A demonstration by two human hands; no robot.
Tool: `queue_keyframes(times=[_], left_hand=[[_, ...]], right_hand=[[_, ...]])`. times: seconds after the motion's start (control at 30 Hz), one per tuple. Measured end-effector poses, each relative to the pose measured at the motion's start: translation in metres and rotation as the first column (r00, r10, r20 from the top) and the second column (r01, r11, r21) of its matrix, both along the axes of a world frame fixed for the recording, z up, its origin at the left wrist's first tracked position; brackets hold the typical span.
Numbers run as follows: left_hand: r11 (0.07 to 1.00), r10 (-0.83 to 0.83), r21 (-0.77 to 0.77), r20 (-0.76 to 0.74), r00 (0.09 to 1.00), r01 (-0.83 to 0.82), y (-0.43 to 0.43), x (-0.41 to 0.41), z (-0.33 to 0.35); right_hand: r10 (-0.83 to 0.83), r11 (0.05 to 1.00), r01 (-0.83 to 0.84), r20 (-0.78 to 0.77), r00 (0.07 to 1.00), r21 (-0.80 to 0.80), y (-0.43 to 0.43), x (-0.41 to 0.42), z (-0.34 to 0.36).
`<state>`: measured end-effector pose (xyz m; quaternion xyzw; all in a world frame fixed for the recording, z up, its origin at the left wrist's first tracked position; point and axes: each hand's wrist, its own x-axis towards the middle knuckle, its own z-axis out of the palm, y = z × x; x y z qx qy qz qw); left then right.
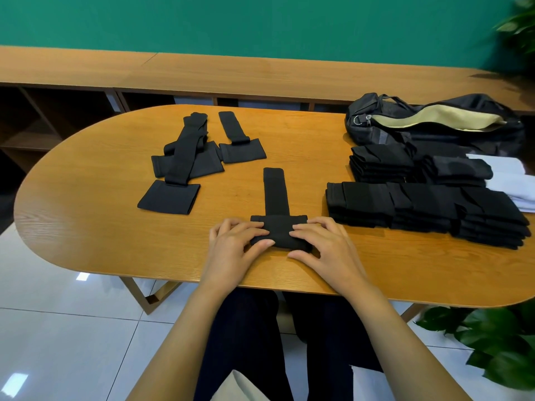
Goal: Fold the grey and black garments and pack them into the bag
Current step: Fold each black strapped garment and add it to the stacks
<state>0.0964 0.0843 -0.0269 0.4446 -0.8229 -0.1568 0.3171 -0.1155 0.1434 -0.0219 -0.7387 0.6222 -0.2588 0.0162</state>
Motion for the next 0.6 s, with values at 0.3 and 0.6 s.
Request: queue_keyframes(times=[0.3,0.6], left_hand=[[0.999,-0.024,-0.027,-0.009,1.000,0.024,0.0009,0.0008,0.0032],[0.999,-0.035,-0.002,-0.071,0.997,0.035,-0.0019,0.0013,0.0012]], right_hand=[[-0.003,0.999,0.006,0.072,0.997,-0.036,0.0001,0.0000,-0.0006],[0.038,0.997,-0.028,0.140,0.989,-0.069,0.0022,0.0008,0.0034]])
